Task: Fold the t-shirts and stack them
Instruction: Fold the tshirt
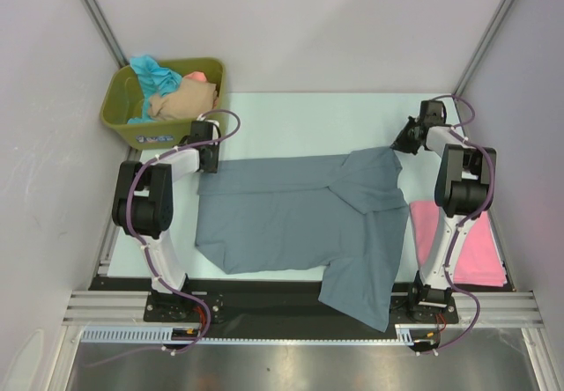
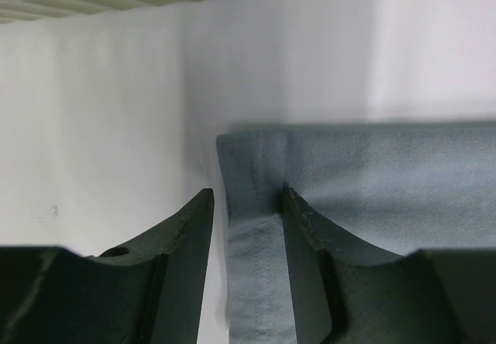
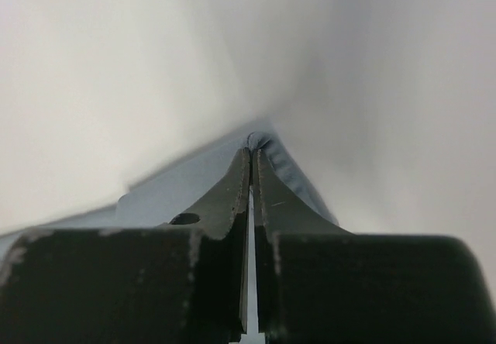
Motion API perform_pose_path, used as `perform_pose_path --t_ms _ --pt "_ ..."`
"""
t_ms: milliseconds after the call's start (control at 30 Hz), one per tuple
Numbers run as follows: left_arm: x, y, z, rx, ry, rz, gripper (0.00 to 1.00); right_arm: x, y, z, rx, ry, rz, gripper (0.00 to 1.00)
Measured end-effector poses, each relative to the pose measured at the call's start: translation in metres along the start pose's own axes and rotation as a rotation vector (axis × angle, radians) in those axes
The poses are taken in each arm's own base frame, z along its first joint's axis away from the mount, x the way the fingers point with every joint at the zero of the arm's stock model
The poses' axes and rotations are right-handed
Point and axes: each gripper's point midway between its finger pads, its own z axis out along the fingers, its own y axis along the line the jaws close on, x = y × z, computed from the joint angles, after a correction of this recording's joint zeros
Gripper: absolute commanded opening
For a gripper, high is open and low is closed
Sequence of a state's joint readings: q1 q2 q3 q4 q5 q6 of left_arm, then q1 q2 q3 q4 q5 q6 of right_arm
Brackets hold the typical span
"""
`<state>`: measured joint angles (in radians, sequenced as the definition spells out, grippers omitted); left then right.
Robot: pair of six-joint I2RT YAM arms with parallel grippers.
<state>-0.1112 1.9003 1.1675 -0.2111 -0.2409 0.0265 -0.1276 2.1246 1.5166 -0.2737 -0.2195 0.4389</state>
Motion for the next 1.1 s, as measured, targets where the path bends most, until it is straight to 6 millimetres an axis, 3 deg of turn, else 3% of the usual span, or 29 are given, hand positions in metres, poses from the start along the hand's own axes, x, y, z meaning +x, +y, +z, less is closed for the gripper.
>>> perform_pose_path --t_ms 233,800,900,933,1100 --pt "0.0 0.0 0.0 0.0 0.002 -0.001 0.46 -0.004 -0.019 -0.007 0.112 -0.036 0.006 0.0" --pt "0.0 0.0 0.0 -0.021 0.004 -0.015 0.47 -0.004 -0.037 -0.018 0.224 -0.036 0.003 0.0" --pt "0.0 0.001 -0.001 -0.03 0.004 -0.019 0.48 -0.005 -0.036 -0.02 0.226 -0.031 0.0 0.11" --pt "0.0 0.001 -0.001 -0.034 0.004 -0.019 0.5 -0.006 -0.035 -0.021 0.226 -0.025 -0.004 0.21" --pt "0.0 0.002 -0.002 -0.041 0.003 -0.02 0.52 -0.041 -0.021 -0.03 0.217 -0.079 -0.027 0.45"
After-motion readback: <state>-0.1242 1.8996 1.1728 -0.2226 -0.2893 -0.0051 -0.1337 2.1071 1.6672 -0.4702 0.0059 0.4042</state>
